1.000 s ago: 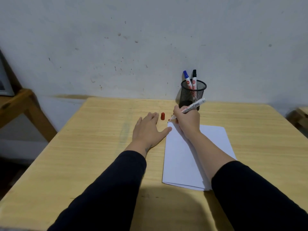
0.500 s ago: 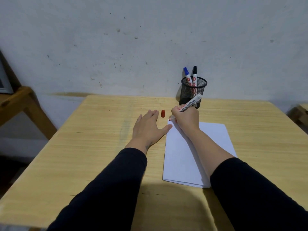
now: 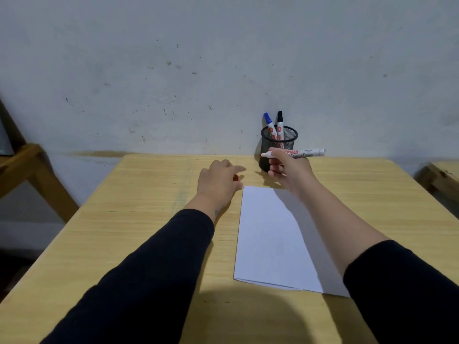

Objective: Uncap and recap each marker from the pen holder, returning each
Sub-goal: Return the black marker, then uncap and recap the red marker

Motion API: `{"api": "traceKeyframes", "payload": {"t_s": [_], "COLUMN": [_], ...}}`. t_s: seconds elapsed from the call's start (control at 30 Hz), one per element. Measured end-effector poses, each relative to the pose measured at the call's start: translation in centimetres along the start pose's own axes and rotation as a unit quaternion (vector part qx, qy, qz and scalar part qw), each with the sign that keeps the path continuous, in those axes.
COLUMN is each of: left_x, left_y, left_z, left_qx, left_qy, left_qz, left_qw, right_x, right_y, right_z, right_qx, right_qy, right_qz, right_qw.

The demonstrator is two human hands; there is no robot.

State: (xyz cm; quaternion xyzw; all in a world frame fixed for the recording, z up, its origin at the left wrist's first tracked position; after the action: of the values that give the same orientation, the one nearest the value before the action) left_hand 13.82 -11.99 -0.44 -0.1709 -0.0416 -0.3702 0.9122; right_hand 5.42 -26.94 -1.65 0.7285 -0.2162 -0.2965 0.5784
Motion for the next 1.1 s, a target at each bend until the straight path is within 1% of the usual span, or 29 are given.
{"api": "traceKeyframes", "payload": {"t_s": [0.03, 0.07, 0.1, 0.13, 0.17, 0.2, 0.23, 0.3, 0.37, 0.5, 0.63, 0.83, 0.97, 1.1], "left_x": [0.3, 0.5, 0.6, 0.7, 0.7, 0.7, 0.8, 1.3, 1.5, 1.5, 1.2, 0.7, 0.3, -0.3], "left_y": [-0.1, 0.1, 0.4, 0.9, 1.5, 1.8, 1.8, 1.0, -0.1, -1.0, -1.9, -3.2, -3.4, -2.8], "left_z": [-0.3, -0.4, -0.3, -0.1, 0.2, 0.6, 1.2, 2.4, 3.5, 4.8, 5.1, 5.3, 4.5, 3.1], "left_qx": [0.02, 0.012, -0.032, -0.118, -0.225, -0.33, -0.408, -0.496, -0.54, -0.57, -0.581, -0.57, -0.544, -0.548], "left_qy": [0.016, 0.019, 0.009, -0.012, -0.037, -0.063, -0.08, -0.086, -0.077, -0.083, -0.077, -0.072, -0.083, -0.083], "left_qz": [-0.001, 0.004, 0.021, 0.053, 0.09, 0.117, 0.131, 0.126, 0.108, 0.091, 0.075, 0.047, 0.06, 0.073], "left_qw": [1.0, 1.0, 0.999, 0.992, 0.969, 0.935, 0.9, 0.855, 0.831, 0.813, 0.807, 0.817, 0.833, 0.829], "right_x": [0.1, 0.3, 0.2, 0.2, 0.1, 0.0, -0.3, -0.7, -1.2, -2.2, -3.1, -3.9, -3.9, -4.0], "right_y": [0.0, 0.0, 0.0, 0.2, 0.4, 0.8, 1.4, 2.8, 4.2, 5.5, 6.2, 6.1, 4.9, 3.6], "right_z": [0.6, 1.1, 1.5, 1.8, 2.0, 2.0, 1.9, 1.4, 0.9, 0.2, -0.1, -0.3, -0.4, -0.6], "right_qx": [0.008, 0.017, 0.027, 0.037, 0.048, 0.063, 0.078, 0.102, 0.099, 0.077, 0.073, 0.058, 0.055, 0.04], "right_qy": [-0.001, -0.003, -0.002, 0.003, 0.009, 0.016, 0.025, 0.047, 0.072, 0.095, 0.109, 0.122, 0.108, 0.095], "right_qz": [-0.004, -0.004, -0.003, 0.0, 0.004, 0.009, 0.014, 0.029, 0.047, 0.064, 0.071, 0.079, 0.063, 0.045], "right_qw": [1.0, 1.0, 1.0, 0.999, 0.999, 0.998, 0.997, 0.993, 0.991, 0.99, 0.989, 0.988, 0.991, 0.994]}}
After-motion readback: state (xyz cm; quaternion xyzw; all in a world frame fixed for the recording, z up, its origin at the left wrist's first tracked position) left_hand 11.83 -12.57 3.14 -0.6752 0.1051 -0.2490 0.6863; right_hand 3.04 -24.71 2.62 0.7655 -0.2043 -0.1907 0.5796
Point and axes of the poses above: each hand's wrist, its own x-axis towards the middle knuckle, its own z-axis out of the back of the hand, y = z × x, the point moved 10 cm from there along x, towards the middle knuckle, and after that the axes turned 3 degrees about -x, right-handed, at the moved point
